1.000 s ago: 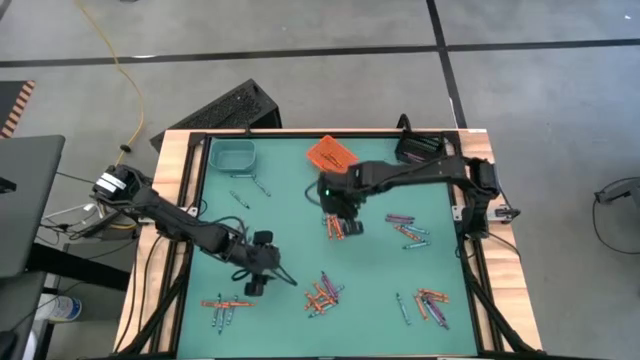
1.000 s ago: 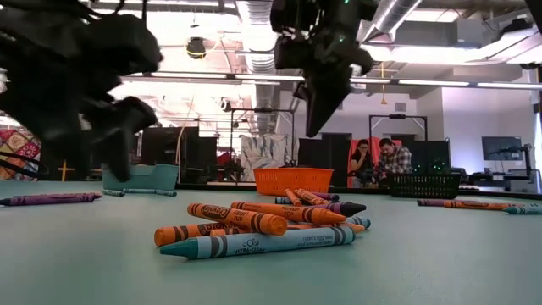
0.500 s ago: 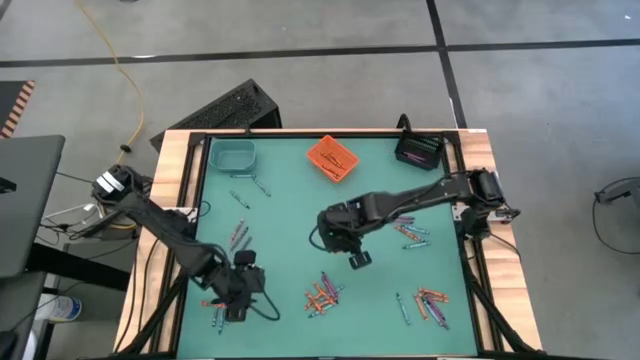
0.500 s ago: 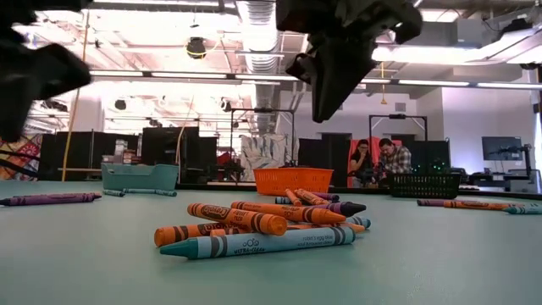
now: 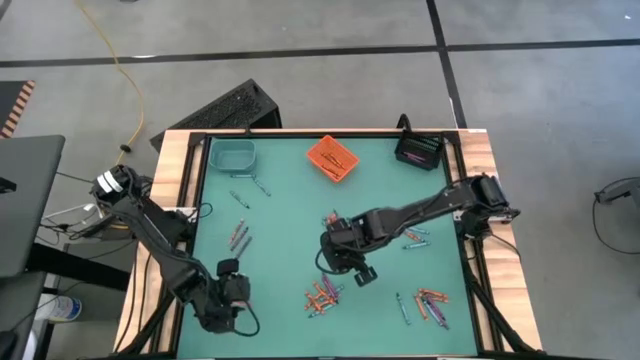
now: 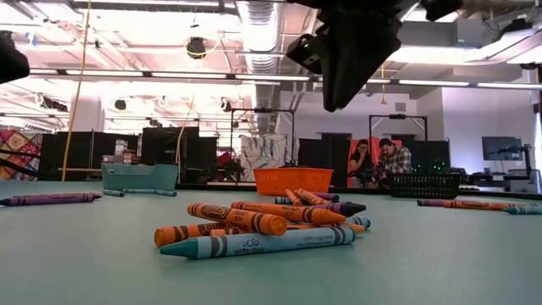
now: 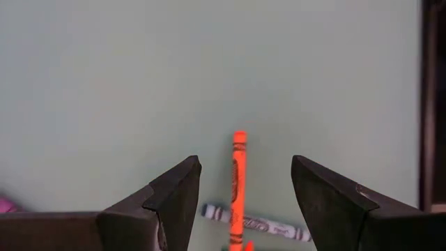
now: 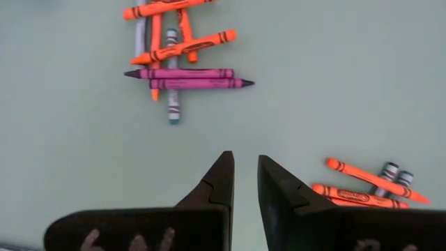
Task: Sort crayons
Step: Put the orange crayon into the orange bin
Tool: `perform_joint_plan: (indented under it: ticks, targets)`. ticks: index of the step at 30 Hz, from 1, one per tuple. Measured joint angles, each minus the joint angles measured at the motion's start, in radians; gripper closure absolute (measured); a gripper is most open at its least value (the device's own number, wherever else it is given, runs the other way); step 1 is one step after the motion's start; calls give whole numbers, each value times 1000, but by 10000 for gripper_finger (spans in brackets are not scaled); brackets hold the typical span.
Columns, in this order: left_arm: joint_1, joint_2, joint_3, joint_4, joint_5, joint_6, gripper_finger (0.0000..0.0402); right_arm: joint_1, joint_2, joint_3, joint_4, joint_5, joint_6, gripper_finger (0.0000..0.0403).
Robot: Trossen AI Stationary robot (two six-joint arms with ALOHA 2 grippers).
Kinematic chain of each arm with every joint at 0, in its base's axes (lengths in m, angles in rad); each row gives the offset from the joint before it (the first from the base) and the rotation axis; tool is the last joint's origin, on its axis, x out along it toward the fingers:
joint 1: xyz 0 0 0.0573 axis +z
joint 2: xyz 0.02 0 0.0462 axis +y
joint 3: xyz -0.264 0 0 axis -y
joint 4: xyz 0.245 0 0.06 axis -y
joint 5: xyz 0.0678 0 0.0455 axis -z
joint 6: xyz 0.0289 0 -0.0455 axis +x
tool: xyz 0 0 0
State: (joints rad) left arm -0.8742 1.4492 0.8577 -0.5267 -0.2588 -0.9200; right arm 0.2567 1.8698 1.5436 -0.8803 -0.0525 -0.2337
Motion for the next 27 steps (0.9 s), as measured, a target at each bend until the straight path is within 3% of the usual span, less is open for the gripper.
perform_joint_plan:
  ticks: [9, 17, 21, 27]
  targets:
    - [1, 151, 8, -7, 93, 19, 187, 12, 0, 0, 5, 2, 3, 346]
    - [-1, 232, 41, -14, 71, 47, 193, 12, 0, 0, 19, 3, 6, 346]
    - [0, 233, 41, -12, 57, 52, 232, 12, 0, 0, 29, 3, 8, 346]
    - [10, 233, 39, 9, 49, 97, 329, 12, 0, 0, 27, 5, 18, 346]
